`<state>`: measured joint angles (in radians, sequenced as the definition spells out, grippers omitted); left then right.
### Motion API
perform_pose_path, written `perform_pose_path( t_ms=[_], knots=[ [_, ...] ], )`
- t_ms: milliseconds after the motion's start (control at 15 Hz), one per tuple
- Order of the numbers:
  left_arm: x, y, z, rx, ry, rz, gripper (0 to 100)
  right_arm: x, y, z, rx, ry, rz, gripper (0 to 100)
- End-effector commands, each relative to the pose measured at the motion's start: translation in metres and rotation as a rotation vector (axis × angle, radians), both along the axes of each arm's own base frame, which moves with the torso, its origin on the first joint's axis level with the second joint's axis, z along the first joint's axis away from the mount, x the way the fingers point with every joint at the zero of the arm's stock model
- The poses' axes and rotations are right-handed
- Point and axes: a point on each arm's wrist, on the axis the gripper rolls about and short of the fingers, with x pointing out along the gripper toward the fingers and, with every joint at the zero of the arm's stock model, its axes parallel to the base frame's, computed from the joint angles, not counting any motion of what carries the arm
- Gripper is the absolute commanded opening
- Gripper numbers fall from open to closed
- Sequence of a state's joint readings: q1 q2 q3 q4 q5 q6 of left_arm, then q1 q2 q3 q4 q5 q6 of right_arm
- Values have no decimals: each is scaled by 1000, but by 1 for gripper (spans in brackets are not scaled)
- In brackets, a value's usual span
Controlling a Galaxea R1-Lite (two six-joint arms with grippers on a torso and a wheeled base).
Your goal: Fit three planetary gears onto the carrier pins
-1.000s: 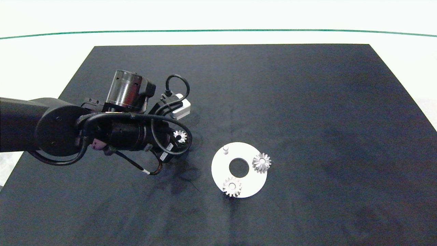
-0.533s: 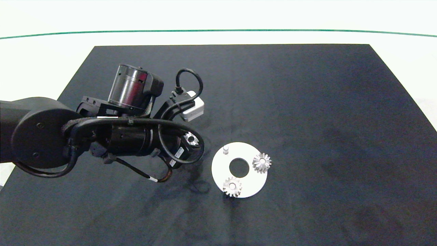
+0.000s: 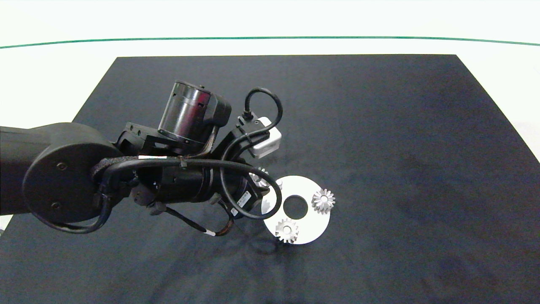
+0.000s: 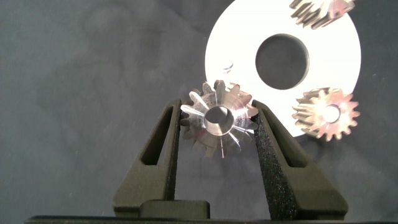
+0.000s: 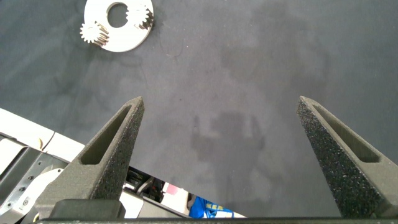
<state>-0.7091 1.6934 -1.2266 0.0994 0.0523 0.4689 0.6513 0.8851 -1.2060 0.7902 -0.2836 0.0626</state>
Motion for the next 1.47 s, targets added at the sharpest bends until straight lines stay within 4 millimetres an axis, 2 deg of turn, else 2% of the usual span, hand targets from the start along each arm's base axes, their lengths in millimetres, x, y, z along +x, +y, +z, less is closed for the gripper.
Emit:
perform_pose_path(
  t_ms=[67, 400, 933, 1467],
  knots=[
    [-3, -11, 1, 0, -6, -34, 0, 0, 0, 1, 0, 0, -1, 100],
    [-3, -34, 4, -17, -14, -81, 0, -2, -2, 4, 7, -10, -3, 100],
    [9, -42, -2, 44, 12, -42, 0, -2, -1, 3, 3, -5, -1, 100],
    [14, -42, -5, 70, 19, -21, 0, -2, -1, 3, 8, -2, 10, 100]
  ],
)
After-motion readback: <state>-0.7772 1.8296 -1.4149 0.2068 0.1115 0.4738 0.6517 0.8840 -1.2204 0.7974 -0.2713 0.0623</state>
